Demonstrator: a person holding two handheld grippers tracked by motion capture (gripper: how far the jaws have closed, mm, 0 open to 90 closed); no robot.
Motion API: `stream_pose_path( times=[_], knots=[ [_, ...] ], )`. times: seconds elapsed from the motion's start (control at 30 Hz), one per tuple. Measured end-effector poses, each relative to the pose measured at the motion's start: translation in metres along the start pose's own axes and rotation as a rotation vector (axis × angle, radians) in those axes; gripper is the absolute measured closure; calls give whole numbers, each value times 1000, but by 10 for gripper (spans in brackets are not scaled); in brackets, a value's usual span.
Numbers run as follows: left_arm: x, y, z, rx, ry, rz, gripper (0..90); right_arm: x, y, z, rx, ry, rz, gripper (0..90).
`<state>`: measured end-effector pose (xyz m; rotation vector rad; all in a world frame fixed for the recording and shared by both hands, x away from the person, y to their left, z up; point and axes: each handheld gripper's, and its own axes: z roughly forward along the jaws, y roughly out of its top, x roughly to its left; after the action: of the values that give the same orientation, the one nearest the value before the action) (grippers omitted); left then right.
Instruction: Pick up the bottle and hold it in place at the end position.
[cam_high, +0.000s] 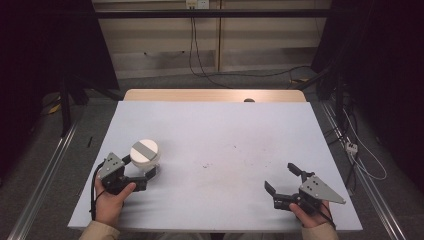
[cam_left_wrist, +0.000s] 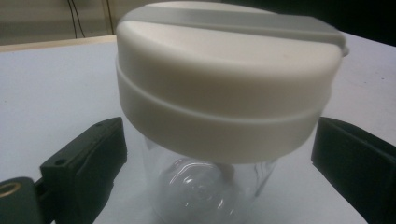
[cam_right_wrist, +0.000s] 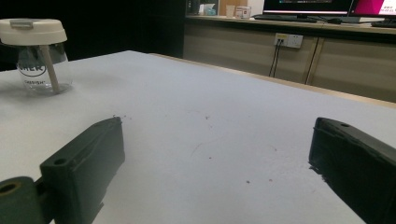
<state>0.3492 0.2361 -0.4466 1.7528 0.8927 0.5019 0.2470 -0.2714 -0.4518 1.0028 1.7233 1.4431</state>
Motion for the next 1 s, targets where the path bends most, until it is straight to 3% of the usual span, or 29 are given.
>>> stream_pose_path(
  times=[0.43,0.57,1.0],
  knots=[
    [0,4,14,-3,41,-14,35,0,0,0,-1,-3,4,32],
    [-3,6,20,11,54,6,43,0,0,0,-5,-4,5,32],
    [-8,8,26,-1,66,18,122,0,0,-1,-9,4,-6,33]
  ],
)
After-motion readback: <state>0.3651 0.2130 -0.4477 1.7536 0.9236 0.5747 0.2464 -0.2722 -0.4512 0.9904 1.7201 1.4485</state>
